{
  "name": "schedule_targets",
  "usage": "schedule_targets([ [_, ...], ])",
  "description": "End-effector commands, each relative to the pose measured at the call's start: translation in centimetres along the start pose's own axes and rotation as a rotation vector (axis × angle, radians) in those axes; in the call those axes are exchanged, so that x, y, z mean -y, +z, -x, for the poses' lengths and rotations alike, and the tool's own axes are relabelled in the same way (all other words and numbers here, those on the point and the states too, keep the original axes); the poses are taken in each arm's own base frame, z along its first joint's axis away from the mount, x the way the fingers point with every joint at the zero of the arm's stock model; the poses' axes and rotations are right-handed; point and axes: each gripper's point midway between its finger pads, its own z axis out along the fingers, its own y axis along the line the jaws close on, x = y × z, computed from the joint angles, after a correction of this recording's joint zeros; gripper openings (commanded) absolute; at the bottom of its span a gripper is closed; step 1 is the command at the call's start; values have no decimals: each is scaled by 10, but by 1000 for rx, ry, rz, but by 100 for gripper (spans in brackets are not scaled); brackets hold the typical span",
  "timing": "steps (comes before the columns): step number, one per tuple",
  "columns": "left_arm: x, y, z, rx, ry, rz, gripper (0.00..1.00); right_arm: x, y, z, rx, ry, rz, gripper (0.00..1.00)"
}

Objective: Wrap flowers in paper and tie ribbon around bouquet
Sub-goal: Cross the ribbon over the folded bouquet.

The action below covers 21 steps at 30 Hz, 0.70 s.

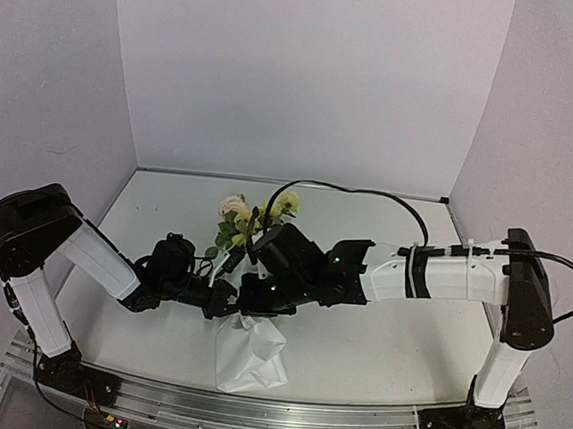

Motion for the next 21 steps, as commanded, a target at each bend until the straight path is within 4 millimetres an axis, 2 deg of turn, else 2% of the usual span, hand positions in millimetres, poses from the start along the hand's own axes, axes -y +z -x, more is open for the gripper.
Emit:
schedule_targets([
  [1, 6, 0, 18, 63, -24, -43, 0, -32, -36, -3, 64, -213, -16, 0],
  [8, 6, 0, 19, 71, -33, -51, 0, -31, -38, -35, 42, -399, -108, 2],
  [11, 4, 0, 20, 74, -38, -49, 0, -20, -42, -42, 29, -419, -145, 3],
  [21, 2, -3, 23, 88, -41, -47, 0, 30, -46, -63, -57, -478, -308, 19],
])
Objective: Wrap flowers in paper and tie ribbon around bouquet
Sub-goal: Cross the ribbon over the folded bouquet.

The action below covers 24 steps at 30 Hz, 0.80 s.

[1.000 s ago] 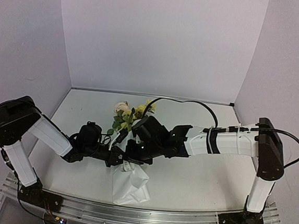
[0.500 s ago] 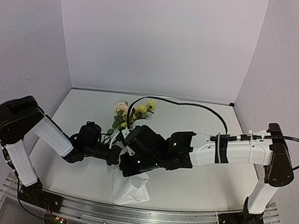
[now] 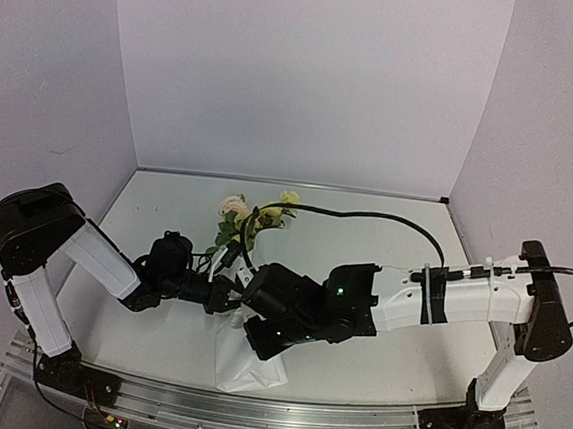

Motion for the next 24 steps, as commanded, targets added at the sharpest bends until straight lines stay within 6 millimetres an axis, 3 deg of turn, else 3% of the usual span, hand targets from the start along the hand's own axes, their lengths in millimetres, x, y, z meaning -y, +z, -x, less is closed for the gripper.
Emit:
schedule_targets([
  [1, 3, -1, 10, 36, 19, -23, 0, 24, -7, -15, -40, -43, -91, 20],
  [4, 2, -2, 11, 39, 19, -20, 0, 37, -1, -28, -71, -39, -142, 25],
  [8, 2, -2, 10, 38, 20, -23, 0, 53, 1, -41, -96, -29, -215, 41],
  [12, 3, -2, 10, 33, 25, -30, 0, 62, -4, -40, -80, -8, -246, 54],
  [20, 4, -3, 9, 21, 48, -32, 0, 87, -33, -15, 17, 100, -195, 79],
  [24, 3, -2, 8, 13, 60, -21, 0, 90, -30, 14, 104, 287, -20, 85],
])
